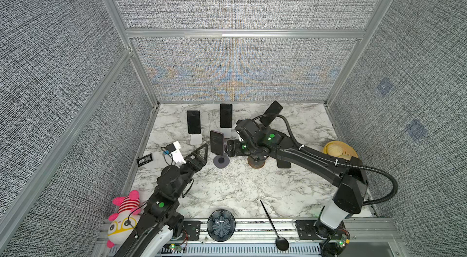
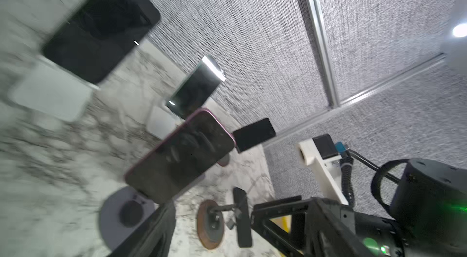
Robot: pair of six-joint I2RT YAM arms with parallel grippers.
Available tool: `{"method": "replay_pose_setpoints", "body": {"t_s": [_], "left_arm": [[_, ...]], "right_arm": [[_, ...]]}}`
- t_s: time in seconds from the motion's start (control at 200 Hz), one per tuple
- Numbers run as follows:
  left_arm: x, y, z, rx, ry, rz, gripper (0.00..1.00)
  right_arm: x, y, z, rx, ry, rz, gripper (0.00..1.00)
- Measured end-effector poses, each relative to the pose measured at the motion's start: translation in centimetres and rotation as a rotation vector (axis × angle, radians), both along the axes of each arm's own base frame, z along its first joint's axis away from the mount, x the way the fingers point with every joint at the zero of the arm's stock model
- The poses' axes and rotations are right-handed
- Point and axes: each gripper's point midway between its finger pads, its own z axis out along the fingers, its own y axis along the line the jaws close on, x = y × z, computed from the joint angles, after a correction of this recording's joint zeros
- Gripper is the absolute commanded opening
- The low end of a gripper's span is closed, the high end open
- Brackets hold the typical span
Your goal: Remove the phone from the phone stand
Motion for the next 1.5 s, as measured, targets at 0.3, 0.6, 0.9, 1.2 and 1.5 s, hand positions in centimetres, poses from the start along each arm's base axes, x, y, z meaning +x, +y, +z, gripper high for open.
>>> {"method": "replay_pose_setpoints", "body": {"t_s": [0.3,0.6,0.9,1.2,1.5], "left_arm": [[0.8,-0.9,-4.4,0.482,0.153,-0.155,0.98],[4.2,-3.6,-2.9,0.733,0.016,-0.312,0.98],[6.9,-5.6,-2.6,0.792,-0.087,-0.360,0.98],[9.1,-5.8,-2.9,0.818,-0.082,-0.314,0.98],[10.6,-6.7,-3.7,0.815,-0.072,-0.322,0.98]], "right_arm": [[0.4,-2.8,0.9,0.022,0.003,-0.029,0.84],[0.8,-5.6,-0.8,0.004,0.046,-0.077,0.84],[0.9,-6.1,-1.7,0.014,0.067,-0.085,0.83],[0.8,-6.3,-1.9,0.027,0.072,-0.089,0.83],[0.9,-6.2,-2.0,0.035,0.070,-0.091,0.83]]}}
